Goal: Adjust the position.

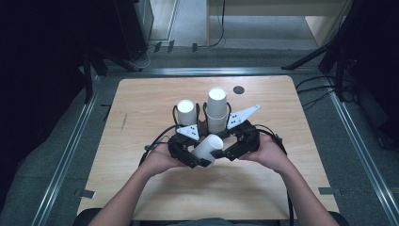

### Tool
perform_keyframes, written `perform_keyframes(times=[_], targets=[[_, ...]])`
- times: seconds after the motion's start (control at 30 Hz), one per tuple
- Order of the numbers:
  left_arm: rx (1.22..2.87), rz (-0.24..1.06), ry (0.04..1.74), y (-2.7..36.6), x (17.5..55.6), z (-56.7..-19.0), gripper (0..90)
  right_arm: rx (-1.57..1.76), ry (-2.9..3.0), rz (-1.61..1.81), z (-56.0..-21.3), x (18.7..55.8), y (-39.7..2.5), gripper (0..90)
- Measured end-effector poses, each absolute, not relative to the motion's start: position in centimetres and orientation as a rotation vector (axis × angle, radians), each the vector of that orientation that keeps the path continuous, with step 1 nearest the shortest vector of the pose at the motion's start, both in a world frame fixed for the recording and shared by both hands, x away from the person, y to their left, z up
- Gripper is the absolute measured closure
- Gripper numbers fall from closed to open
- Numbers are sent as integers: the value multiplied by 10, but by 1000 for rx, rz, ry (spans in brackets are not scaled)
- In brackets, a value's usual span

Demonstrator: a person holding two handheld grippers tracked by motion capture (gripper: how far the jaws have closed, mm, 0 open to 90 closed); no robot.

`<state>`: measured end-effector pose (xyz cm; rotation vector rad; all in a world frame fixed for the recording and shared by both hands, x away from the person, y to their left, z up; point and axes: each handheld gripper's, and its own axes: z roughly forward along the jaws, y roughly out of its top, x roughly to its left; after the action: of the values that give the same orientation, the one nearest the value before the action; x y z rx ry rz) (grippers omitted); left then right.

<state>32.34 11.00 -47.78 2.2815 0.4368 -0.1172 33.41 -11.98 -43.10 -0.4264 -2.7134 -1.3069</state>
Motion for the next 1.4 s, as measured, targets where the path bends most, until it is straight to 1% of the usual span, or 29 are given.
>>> perform_keyframes(times=[0.23,0.3,0.57,0.67,0.77,1.0,1.13,1.17,1.23,1.4], targets=[[2315,-64,432,120,325,-461,320,-385,-2727,-1267,-446,334,-123,249],[2355,-50,415,121,326,-457,319,-370,-2768,-1245,-451,332,-122,256],[2472,-30,376,110,330,-458,319,-375,-2788,-1263,-459,333,-123,260],[2512,-36,356,106,331,-461,319,-388,-2795,-1261,-462,334,-125,260],[2554,-75,358,100,333,-469,318,-370,-2821,-1250,-465,334,-124,261],[2590,-144,327,91,333,-479,315,-331,-2807,-1249,-465,331,-119,261],[2604,-167,271,85,329,-482,314,-278,-2792,-1228,-467,329,-114,279],[2607,-170,255,84,328,-482,309,-255,-2790,-1209,-468,327,-111,318],[2624,-163,231,83,326,-484,300,-243,-2786,-1184,-469,327,-110,334],[2614,-169,212,83,327,-485,273,-233,-2782,-1170,-468,326,-110,347]])
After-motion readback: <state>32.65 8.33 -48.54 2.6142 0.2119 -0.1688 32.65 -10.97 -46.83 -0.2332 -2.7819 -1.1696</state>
